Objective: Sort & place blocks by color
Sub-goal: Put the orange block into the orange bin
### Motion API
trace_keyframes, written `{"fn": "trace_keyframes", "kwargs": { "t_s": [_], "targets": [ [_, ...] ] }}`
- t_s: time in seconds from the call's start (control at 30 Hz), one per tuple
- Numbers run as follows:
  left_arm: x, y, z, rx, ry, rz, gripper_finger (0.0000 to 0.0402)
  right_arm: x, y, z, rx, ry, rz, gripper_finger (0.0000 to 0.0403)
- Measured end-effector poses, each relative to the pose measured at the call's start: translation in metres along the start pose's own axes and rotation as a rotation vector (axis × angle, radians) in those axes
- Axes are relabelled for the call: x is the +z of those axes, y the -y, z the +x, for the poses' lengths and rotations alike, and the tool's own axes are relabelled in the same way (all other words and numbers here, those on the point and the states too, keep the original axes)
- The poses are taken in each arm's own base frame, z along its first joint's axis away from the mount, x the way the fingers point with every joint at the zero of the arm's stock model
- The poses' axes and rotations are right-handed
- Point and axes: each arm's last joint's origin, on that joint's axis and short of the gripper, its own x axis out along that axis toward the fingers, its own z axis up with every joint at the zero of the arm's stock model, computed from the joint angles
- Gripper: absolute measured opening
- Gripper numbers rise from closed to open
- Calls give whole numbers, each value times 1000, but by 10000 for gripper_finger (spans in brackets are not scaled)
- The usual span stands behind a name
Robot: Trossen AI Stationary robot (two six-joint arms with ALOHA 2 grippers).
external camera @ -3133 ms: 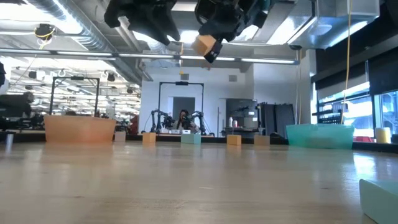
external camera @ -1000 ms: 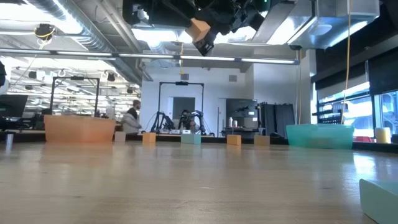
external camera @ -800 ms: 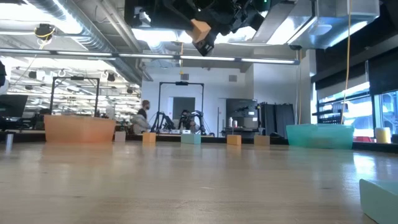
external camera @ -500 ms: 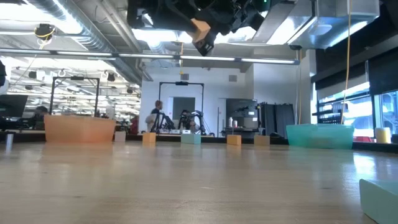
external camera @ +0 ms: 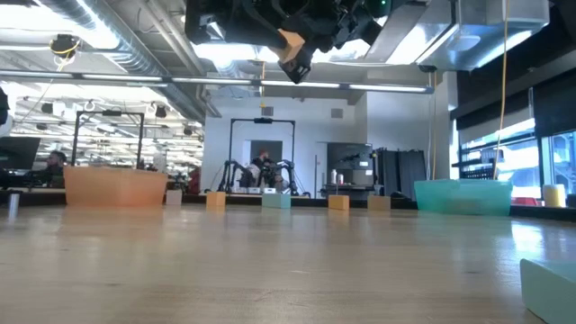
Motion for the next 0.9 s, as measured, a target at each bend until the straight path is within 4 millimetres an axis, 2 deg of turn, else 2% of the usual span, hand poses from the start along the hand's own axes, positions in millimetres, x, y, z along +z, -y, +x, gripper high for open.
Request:
{"fn": "trace_keyframes", "kwargs": {
  "t_s": [0.13, 0.27, 0.5, 0.73, 0.9],
  "targets": [
    [-1, 1, 0, -9, -17, -46, 123, 0, 0, 0, -8, -1, 34, 200],
    [-4, 4, 0, -36, -42, -92, 123, 0, 3, -4, -14, 4, 81, 229],
    [-8, 8, -4, -63, -114, -207, 123, -8, 19, -22, -62, -12, 112, 232],
    [-10, 6, -15, 24, -212, -298, 123, -30, 37, -49, -298, -158, 231, 232],
    [-17, 2, -28, 88, -277, -458, 123, -45, 45, -65, -478, -284, 314, 232]
  ]
}}
